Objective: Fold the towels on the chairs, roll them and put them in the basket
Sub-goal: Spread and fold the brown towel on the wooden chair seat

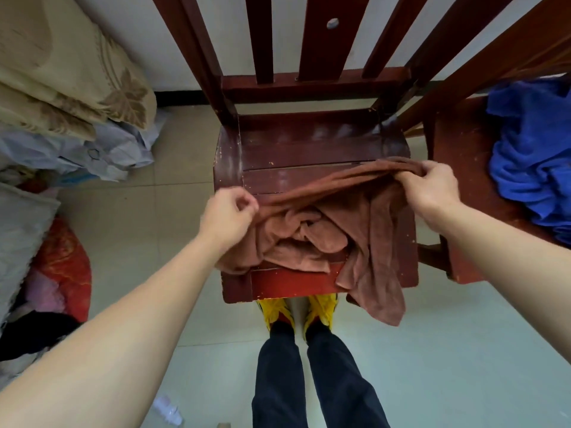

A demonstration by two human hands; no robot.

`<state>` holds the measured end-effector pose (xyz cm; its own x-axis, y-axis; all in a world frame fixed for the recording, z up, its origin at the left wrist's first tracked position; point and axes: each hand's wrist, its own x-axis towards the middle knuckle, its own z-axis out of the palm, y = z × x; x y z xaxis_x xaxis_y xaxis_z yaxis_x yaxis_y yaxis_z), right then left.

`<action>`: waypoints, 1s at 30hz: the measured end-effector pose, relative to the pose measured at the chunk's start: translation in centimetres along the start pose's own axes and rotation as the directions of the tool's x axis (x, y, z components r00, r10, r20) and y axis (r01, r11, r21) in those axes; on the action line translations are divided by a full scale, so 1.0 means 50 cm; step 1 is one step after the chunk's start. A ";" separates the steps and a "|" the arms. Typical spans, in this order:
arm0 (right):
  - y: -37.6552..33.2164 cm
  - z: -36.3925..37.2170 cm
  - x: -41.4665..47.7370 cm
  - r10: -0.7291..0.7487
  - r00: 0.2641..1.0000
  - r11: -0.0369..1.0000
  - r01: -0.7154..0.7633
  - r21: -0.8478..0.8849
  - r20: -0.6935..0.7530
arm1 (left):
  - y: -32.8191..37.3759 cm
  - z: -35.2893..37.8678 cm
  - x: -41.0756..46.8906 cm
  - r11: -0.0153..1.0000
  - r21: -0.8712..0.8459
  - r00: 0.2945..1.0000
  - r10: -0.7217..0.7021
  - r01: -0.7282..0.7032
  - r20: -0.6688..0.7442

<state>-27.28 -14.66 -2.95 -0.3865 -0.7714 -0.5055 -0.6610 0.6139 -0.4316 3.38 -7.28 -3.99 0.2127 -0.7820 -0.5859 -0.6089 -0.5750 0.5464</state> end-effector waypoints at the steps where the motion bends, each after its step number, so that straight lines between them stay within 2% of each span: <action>1: 0.011 -0.001 0.000 0.006 1.000 0.991 -0.008 -0.131 -0.019 | 0.014 -0.006 0.017 0.998 -0.053 0.996 0.024 -0.029 -0.089; 2: 0.018 0.000 -0.004 -0.024 0.999 0.962 0.014 -0.272 -0.031 | 0.028 -0.013 0.035 0.995 -0.080 0.984 0.040 -0.055 -0.171; 4: 0.018 0.010 -0.017 -0.206 0.979 0.870 0.182 -0.459 -0.002 | 0.049 -0.022 0.062 0.992 -0.098 0.954 0.048 -0.080 -0.295; 6: -0.001 0.035 -0.033 -0.425 0.902 0.773 0.407 -0.487 0.079 | 0.052 -0.022 0.070 0.991 -0.131 0.917 -0.018 -0.037 -0.398; 7: -0.014 0.050 -0.040 -0.485 0.865 0.738 0.485 -0.469 0.130 | 0.045 -0.016 0.063 0.989 -0.146 0.896 -0.075 0.012 -0.437; 9: -0.040 0.083 -0.049 -0.498 0.831 0.704 0.554 -0.445 0.247 | 0.016 0.016 0.028 0.969 -0.173 0.858 -0.235 0.174 -0.457; 11: -0.051 0.109 -0.050 -0.423 0.834 0.701 0.549 -0.455 0.355 | -0.024 0.067 -0.024 0.891 -0.245 0.835 -0.446 0.382 -0.322; 13: -0.041 0.123 -0.047 -0.350 0.848 0.673 0.523 -0.523 0.398 | -0.047 0.115 -0.078 0.775 -0.271 0.803 -0.596 0.571 -0.016; 15: -0.017 0.124 -0.044 -0.339 0.867 0.660 0.496 -0.564 0.366 | -0.058 0.155 -0.105 0.684 -0.248 0.727 -0.638 0.686 0.253; 17: 0.019 0.113 -0.041 -0.296 0.908 0.746 0.413 -0.522 0.295 | -0.056 0.179 -0.100 0.633 -0.288 0.695 -0.647 0.718 0.314; 19: 0.061 0.090 -0.039 -0.186 0.959 0.856 0.266 -0.444 0.216 | -0.047 0.185 -0.076 0.655 -0.345 0.739 -0.626 0.672 0.251; 22: 0.124 0.055 -0.056 -0.045 0.982 0.914 0.115 -0.390 0.185 | -0.049 0.141 -0.031 0.754 -0.376 0.810 -0.587 0.539 -0.015; 26: 0.155 0.051 -0.103 -0.030 0.938 0.905 0.171 -0.389 0.344 | -0.077 0.037 0.022 0.832 -0.348 0.760 -0.544 0.433 -0.355; 28: 0.130 0.062 -0.115 -0.052 0.897 0.913 0.220 -0.343 0.438 | -0.080 0.003 0.034 0.856 -0.351 0.744 -0.509 0.381 -0.434; 30: 0.086 0.074 -0.116 -0.060 0.869 0.906 0.254 -0.338 0.491 | -0.078 -0.003 0.033 0.852 -0.355 0.714 -0.519 0.386 -0.470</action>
<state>-25.52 -6.95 -4.63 0.0198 -0.6255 -0.7800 -0.9148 0.3035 -0.2666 6.22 -6.37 -6.97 0.8272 -0.3725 -0.4206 -0.1652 -0.8768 0.4516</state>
